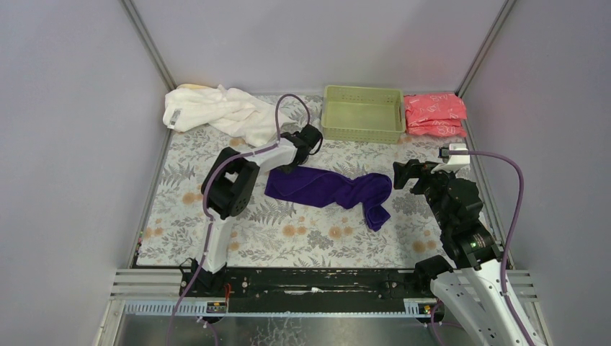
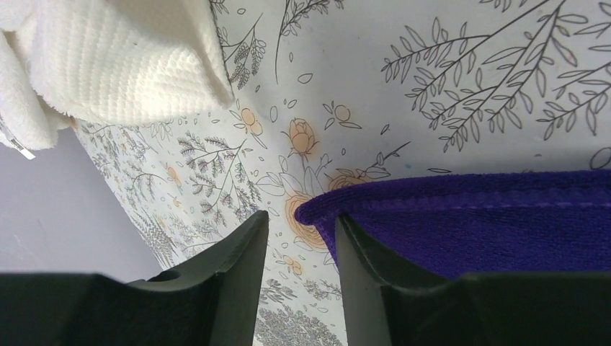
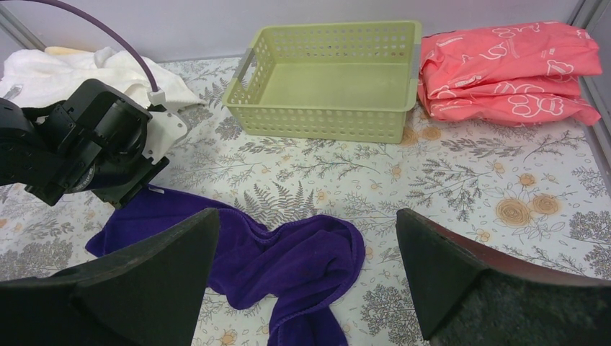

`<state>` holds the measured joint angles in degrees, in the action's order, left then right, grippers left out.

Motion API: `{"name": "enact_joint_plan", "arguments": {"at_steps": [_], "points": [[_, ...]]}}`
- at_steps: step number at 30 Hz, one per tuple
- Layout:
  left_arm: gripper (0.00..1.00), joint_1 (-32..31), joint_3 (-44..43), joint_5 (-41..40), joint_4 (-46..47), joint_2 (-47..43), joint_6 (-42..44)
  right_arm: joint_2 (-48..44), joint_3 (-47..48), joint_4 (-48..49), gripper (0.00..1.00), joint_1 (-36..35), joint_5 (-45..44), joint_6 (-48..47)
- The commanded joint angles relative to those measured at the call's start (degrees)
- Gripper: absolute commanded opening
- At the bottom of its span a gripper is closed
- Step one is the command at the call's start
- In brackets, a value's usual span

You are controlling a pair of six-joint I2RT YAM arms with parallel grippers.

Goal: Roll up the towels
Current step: Place the towel at the center of the board.

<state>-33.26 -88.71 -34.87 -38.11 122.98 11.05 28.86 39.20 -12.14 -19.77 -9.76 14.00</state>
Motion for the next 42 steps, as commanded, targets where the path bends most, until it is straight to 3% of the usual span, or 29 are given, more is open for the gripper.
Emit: {"name": "enact_joint_plan", "arguments": {"at_steps": [1, 15, 27, 34, 42], "points": [[0.38, 0.5, -1.8, 0.6, 2.1, 0.9, 1.1, -0.1, 0.2, 2.7, 0.99, -0.3, 0.9, 0.4], [0.34, 1.6, -3.3, 6.1, 2.1, 3.6, 3.8, 0.7, 0.3, 2.6, 0.99, -0.4, 1.8, 0.2], [0.0, 2.4, -4.0, 3.1, -1.7, -0.9, 1.1, 3.9, 1.0, 2.3, 0.99, -0.3, 4.0, -0.1], [0.0, 2.3, 0.7, -2.6, -5.5, -12.7, -6.2, 13.5, 4.1, 0.0, 0.99, -0.3, 5.5, 1.9], [0.0, 2.3, 7.9, -6.5, -8.2, -22.0, -15.7, 31.7, 7.9, -1.9, 1.0, -0.3, -0.7, 7.3]]}}
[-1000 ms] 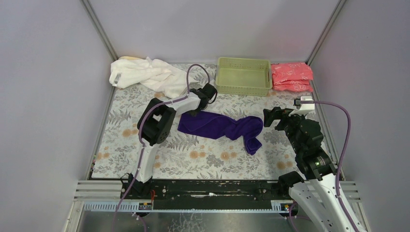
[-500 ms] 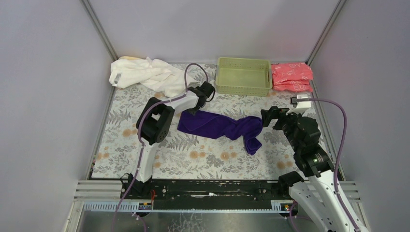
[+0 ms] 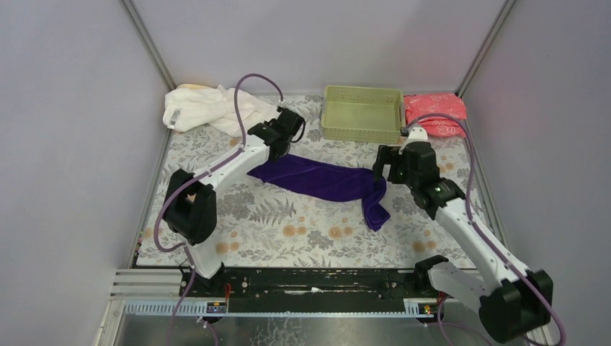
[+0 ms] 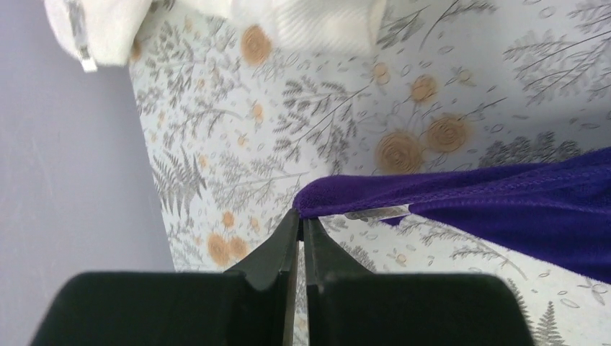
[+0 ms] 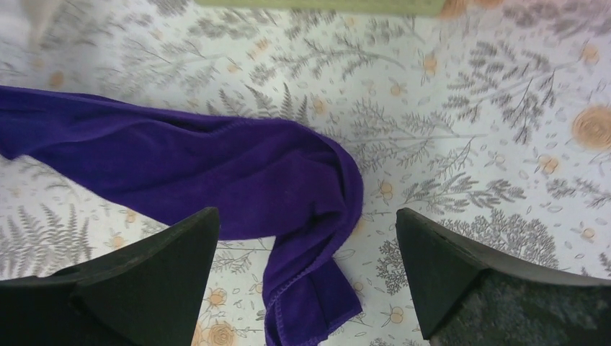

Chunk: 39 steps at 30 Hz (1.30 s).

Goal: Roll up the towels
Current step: Place the towel at the center of the board, then flatten out the towel at the center of the board.

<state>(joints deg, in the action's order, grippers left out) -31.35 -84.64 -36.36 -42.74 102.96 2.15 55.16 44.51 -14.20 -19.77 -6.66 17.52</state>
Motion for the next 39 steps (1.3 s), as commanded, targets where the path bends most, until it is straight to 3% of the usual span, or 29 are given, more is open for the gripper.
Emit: {"name": "enact_joint_plan", "arguments": {"at_steps": [1, 4, 17, 19, 22, 25, 26, 29, 33, 37, 39], "points": [[0.0, 0.4, 5.5, -6.1, -3.7, -3.0, -7.6, 7.2, 2.4, 1.3, 0.99, -0.2, -4.1, 3.8], [0.0, 0.5, 8.2, -7.8, -3.7, -5.7, -9.9, 14.8, 4.2, 1.4, 0.99, -0.1, -2.7, 3.5], [0.0, 2.8, 13.7, -9.1, 0.1, -11.1, -11.3, 36.8, 11.1, 7.5, 0.75, 0.1, 5.7, 1.4], [0.0, 3.8, 13.8, -9.2, 0.1, -11.5, -11.7, 38.3, 11.1, 8.0, 0.65, 0.0, 6.8, 1.1], [0.0, 5.3, 13.9, -9.0, 0.1, -12.0, -12.3, 39.3, 11.2, 8.7, 0.41, 0.0, 10.3, 0.4], [0.0, 6.9, 13.8, -9.3, 0.1, -13.2, -12.7, 38.0, 13.1, 5.5, 0.06, 0.0, 8.1, -1.0], [0.0, 7.4, 13.8, -9.5, 0.1, -13.8, -12.9, 36.6, 13.9, 4.1, 0.01, 0.0, 6.3, -1.6], [0.0, 8.5, 14.1, -10.6, 0.5, -15.8, -13.1, 31.3, 15.9, 0.9, 0.0, 0.1, 1.5, -2.9], [0.0, 9.3, 14.8, -13.2, 0.5, -19.0, -14.1, 25.2, 16.4, -1.0, 0.02, -0.1, 4.0, -3.7], [0.0, 10.3, 16.9, -16.0, 0.5, -23.7, -15.8, 24.6, 15.1, -5.2, 0.17, -1.4, 10.9, -4.6], [0.0, 10.6, 18.1, -17.0, 1.1, -26.1, -16.1, 25.2, 14.2, -8.2, 0.31, -2.8, 13.8, -4.9]]}}
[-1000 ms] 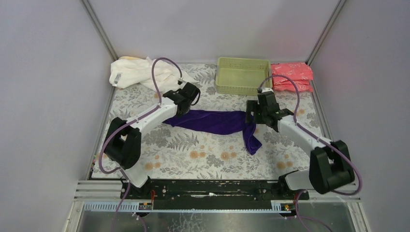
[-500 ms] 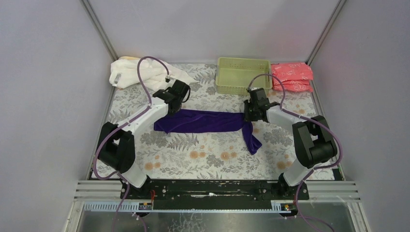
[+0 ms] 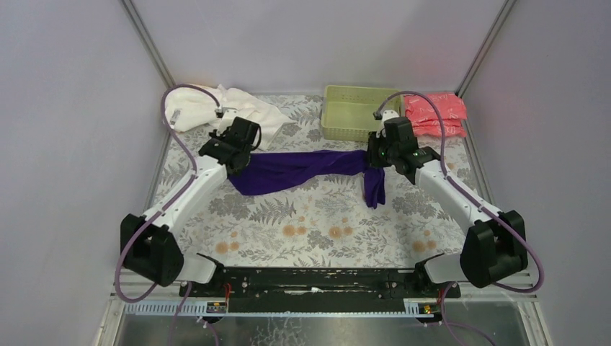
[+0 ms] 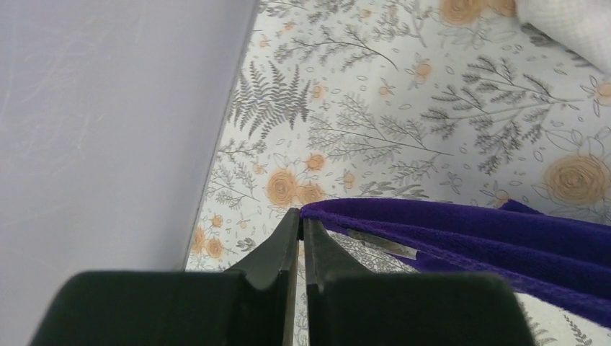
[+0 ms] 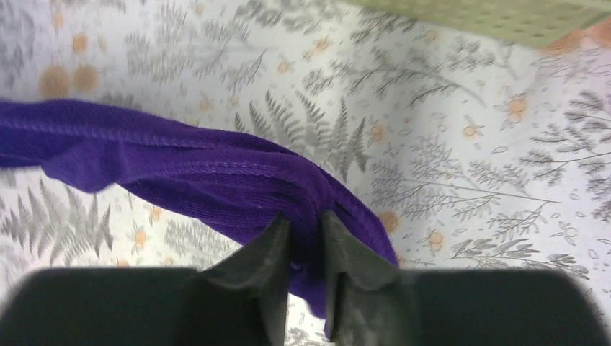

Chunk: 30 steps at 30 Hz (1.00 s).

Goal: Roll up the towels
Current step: Flatten out the towel at the center of the board.

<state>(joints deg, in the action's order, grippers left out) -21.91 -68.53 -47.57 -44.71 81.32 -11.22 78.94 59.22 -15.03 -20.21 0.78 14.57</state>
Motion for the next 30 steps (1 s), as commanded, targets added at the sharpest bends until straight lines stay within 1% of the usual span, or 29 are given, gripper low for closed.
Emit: {"name": "enact_joint_plan", "arguments": {"at_steps": [1, 3, 5, 8, 11, 14, 17, 19, 22, 24, 27, 30], "points": [[0.0, 1.3, 2.6, -6.4, 3.6, -5.8, -2.8, 1.4, -1.1, -8.3, 0.41, -3.2, 6.7, -1.9], [0.0, 1.6, 3.5, -6.9, 4.9, -7.8, -2.3, -0.1, -2.5, -9.2, 0.55, -3.8, 6.0, -1.3], [0.0, 1.6, 4.3, -6.8, 6.0, -9.1, -1.8, -3.2, -4.0, -9.3, 0.65, -3.9, 3.2, -0.8], [0.0, 1.6, 4.8, -6.6, 7.0, -9.1, -1.3, -4.7, -4.7, -10.3, 0.71, -3.9, -4.1, 0.0], [0.0, 1.7, 4.9, -6.9, 7.0, -8.0, -1.1, -3.3, -4.4, -12.8, 0.74, -3.8, -9.0, 1.2], [0.0, 2.5, 5.0, -7.2, 7.3, -8.2, -1.4, -1.4, -4.9, -13.4, 0.75, -3.8, -11.7, 1.1], [0.0, 3.1, 5.6, -5.3, 8.4, -9.0, -1.2, -0.1, -4.6, -10.8, 0.75, -3.9, -6.5, -1.1], [0.0, 3.3, 5.8, -4.8, 8.5, -8.8, -1.2, 1.2, -4.6, -7.3, 0.78, -3.9, -3.9, -1.6], [0.0, 3.2, 6.0, -4.6, 8.5, -8.8, -1.2, 4.7, -3.2, -4.6, 0.82, -3.5, -5.9, -2.0], [0.0, 3.4, 6.3, -4.4, 8.8, -8.9, -1.1, 6.9, -2.4, -3.4, 0.82, -1.8, -5.8, -2.6], [0.0, 3.6, 6.5, -3.6, 9.2, -8.9, -1.0, 8.4, -3.1, -1.1, 0.8, 2.7, -1.4, -2.9], [0.0, 3.9, 6.3, -2.8, 9.2, -8.6, -1.0, 9.0, -5.1, 2.7, 0.82, 4.6, 1.6, -3.1]]}}
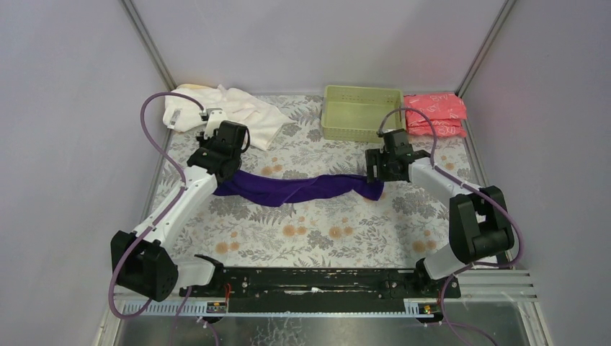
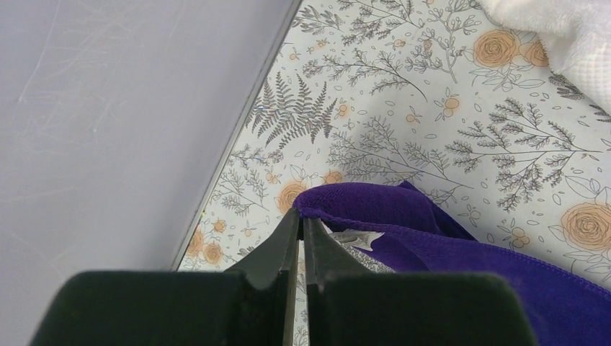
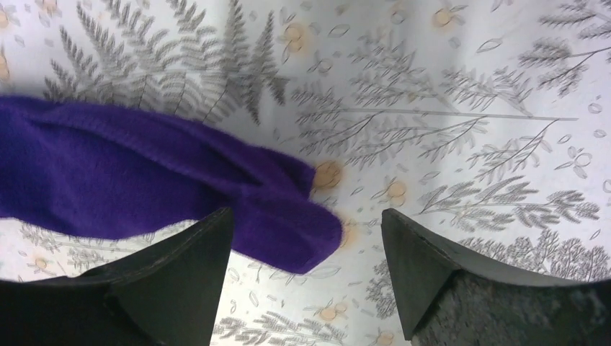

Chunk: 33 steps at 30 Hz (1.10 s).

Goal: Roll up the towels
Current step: Flatten out the towel at the center of the board.

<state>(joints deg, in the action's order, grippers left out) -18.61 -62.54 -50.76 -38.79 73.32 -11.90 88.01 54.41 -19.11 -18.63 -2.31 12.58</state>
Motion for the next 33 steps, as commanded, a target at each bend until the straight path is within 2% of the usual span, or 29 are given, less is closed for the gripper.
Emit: {"name": "enact_joint_plan", "arguments": {"at_steps": [1, 3, 5, 7, 9, 12, 17, 24, 27, 30, 33], "points": [[0.0, 0.7, 0.2, 0.7, 3.3, -0.4, -0.4, 0.3, -0.9, 8.1, 0.82, 3.1, 5.9, -1.2], [0.0, 0.8, 0.1, 1.0, 3.2, 0.0, -0.3, 1.5, -1.7, 9.8, 0.78, 3.2, 8.6, -1.4], [0.0, 0.9, 0.1, 1.1, 3.2, 0.3, -0.3, 1.9, -1.5, 10.3, 0.65, 3.2, 10.9, -1.5], [0.0, 1.1, 0.0, 1.4, 3.2, 0.4, -0.3, 1.0, -1.6, 10.3, 0.46, 3.2, 12.1, -1.8], [0.0, 1.5, -0.1, 1.6, 3.2, 0.6, -0.3, -0.8, -1.7, 9.4, 0.19, 3.2, 12.8, -1.9], [0.0, 1.9, -0.3, 2.1, 3.1, 0.4, -0.3, -4.4, -2.3, 7.5, 0.01, 3.2, 15.1, -1.5], [0.0, 2.2, -0.4, 2.2, 3.1, 0.2, -0.3, -10.0, -3.9, 1.8, 0.0, 0.0, 20.6, -0.2], [0.0, 2.6, -0.6, 2.0, 2.7, 0.4, -0.4, -12.5, -8.7, -7.7, 0.0, -13.9, 22.6, 4.8], [0.0, 2.9, -0.7, 2.1, 2.6, 0.5, -0.5, -12.5, -11.2, -10.4, 0.12, -16.6, 22.7, 7.1], [0.0, 3.0, -0.8, 2.2, 2.5, 0.6, -0.6, -14.8, -10.3, -13.2, 0.36, -17.4, 19.9, 6.8], [0.0, 3.0, -0.8, 2.5, 2.4, 0.5, -0.6, -17.2, -5.9, -15.7, 0.53, -17.4, 11.9, 6.5]]}}
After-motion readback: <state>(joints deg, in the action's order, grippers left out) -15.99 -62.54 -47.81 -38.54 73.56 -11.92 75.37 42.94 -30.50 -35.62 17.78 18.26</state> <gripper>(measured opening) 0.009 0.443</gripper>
